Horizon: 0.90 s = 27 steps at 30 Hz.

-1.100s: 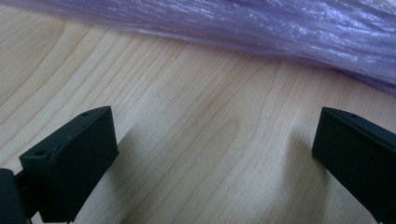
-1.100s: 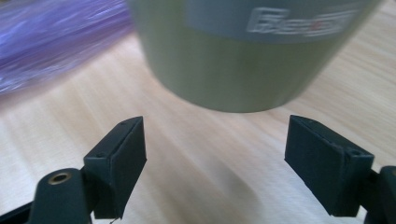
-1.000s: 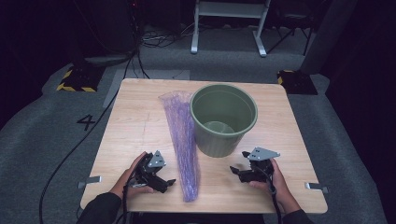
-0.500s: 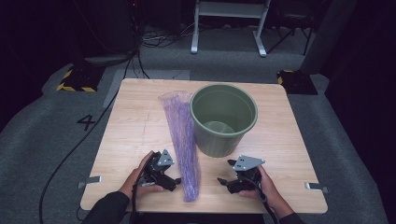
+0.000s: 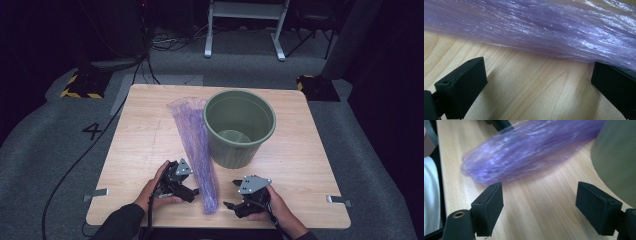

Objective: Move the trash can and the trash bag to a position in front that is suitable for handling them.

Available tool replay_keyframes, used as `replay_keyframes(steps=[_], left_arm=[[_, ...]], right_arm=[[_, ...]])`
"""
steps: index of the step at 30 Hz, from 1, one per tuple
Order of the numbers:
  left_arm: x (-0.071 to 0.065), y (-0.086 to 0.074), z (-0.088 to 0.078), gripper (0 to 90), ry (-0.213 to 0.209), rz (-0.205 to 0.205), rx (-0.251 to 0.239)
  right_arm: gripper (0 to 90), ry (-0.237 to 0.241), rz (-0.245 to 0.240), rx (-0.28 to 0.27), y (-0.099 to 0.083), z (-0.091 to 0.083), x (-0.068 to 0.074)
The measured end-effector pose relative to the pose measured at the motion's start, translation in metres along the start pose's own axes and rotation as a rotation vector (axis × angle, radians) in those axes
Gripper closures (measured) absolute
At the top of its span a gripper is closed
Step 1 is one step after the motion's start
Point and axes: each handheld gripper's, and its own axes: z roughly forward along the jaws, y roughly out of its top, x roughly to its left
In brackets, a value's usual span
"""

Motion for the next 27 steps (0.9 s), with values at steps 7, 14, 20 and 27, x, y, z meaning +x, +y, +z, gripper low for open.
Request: replay_keyframes(steps=[7,14,20,27], left_arm=[[0.0,0.004,0.004,0.0,0.014,-0.018,-0.003],[0.0,0.008,0.007,0.0,0.021,-0.026,-0.003],[0.0,0.008,0.007,0.0,0.019,-0.025,-0.003],[0.003,0.005,0.004,0.0,0.005,-0.007,-0.002]], right_arm=[[22.1,0.045,-0.033,0.007,0.003,0.003,0.013],[35.7,0.031,-0.035,0.033,-0.002,0.017,0.012],[67.3,0.055,-0.014,-0.005,-0.006,0.016,0.003],[86.9,0.05,-0.022,-0.02,-0.014,0.01,-0.008]])
